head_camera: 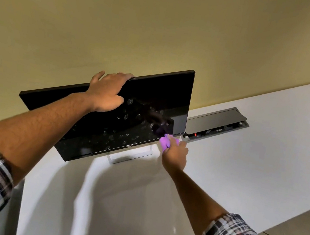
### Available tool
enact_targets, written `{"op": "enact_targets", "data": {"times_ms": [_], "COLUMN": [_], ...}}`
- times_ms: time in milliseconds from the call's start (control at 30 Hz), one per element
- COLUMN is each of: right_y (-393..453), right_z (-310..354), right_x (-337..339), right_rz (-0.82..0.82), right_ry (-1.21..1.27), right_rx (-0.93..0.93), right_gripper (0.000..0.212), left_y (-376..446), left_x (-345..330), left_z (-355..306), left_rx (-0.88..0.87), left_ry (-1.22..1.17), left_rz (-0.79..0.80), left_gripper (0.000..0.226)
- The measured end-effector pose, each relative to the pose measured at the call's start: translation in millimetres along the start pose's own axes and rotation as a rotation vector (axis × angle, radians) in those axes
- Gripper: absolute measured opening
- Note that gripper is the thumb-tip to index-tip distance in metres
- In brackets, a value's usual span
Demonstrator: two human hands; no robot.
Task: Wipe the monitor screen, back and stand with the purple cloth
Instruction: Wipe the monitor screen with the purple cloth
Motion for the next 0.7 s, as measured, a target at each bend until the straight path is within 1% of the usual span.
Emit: {"op": "enact_targets", "data": {"times_ms": [67, 133, 233, 300, 467, 533, 633, 700], "right_y": [9, 17, 21, 20, 22, 24, 25, 26], "right_z": [-11, -16, -14, -16, -20, -25, -32, -34], "right_x": [19, 28, 31, 31, 36, 34, 28, 24], "right_rz": [-0.069, -0.072, -0.057, -0.074, -0.126, -0.114, -0.08, -0.056], "right_ry": [0.015, -0.019, -0.173, -0.263, -0.511, -0.565, -0.577, -0.572], "right_rx": [-0.06, -0.102, -0.072, -0.054, 0.055, 0.082, 0.095, 0.097], "right_gripper": [0.057, 0.061, 0.071, 0.077, 0.077, 0.082, 0.096, 0.098], "left_y": [1, 2, 3, 2, 1, 2, 2, 3], "left_x": [0, -1, -1, -1, -1, -1, -2, -2], "left_z": [1, 2, 3, 4, 4, 4, 4, 3], "left_rx": [-0.002, 0.0, 0.007, 0.012, 0.011, 0.012, 0.011, 0.008], "left_ry": [0.002, -0.001, -0.007, -0.003, -0.004, -0.006, 0.0, 0.0], "left_rz": [-0.002, 0.005, 0.016, 0.024, 0.036, 0.039, 0.039, 0.035], "left_gripper": [0.083, 0.083, 0.084, 0.084, 0.085, 0.085, 0.085, 0.086]}}
Point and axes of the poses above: each hand's wrist, its own y-axis towards the middle knuckle, its own x-axis out of the back of the hand, z = x × y, the point moved 6 cm from there along y, towards the middle knuckle, and after that the axes turned 4 degrees about y, right-handed, at the moved point
